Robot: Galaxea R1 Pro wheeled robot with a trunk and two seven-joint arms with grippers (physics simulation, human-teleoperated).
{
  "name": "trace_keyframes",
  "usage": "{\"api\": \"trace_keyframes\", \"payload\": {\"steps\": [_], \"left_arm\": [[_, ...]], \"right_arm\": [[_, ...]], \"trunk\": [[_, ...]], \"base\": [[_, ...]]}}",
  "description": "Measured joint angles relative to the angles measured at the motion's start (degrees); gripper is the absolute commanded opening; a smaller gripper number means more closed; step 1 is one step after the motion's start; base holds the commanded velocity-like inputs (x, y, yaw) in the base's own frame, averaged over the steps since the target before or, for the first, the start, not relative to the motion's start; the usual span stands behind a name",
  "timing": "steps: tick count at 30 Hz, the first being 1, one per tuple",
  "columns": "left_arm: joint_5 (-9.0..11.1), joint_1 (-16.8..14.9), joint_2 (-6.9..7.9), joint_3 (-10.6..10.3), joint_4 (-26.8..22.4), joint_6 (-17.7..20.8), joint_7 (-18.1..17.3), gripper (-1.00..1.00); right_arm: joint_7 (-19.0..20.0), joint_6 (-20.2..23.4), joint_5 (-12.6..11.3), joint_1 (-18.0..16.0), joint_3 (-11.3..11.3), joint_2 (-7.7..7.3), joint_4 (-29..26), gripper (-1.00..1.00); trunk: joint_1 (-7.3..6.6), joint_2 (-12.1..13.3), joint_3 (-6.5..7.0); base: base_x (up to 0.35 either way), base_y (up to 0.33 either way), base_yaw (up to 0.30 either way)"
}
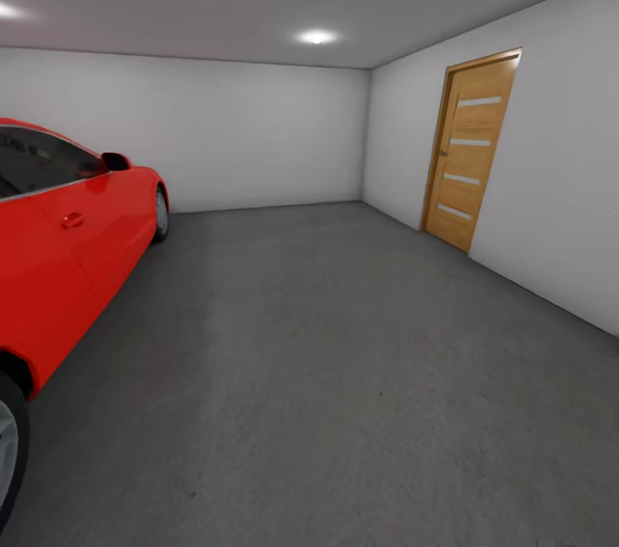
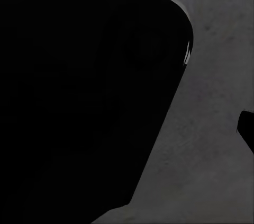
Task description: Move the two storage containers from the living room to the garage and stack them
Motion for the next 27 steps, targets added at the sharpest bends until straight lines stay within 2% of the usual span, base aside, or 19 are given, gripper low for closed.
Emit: {"api": "trace_keyframes", "payload": {"steps": [27], "left_arm": [[0.2, 0.0, -0.09, 0.1, 0.1, 0.0, 0.0, 1.0]], "right_arm": [[0.0, 0.0, 0.0, 0.0, 0.0, -0.08, 0.0, 1.0]], "trunk": [[0.0, 0.0, 0.0]], "base": [[0.0, 0.0, -0.245]]}}
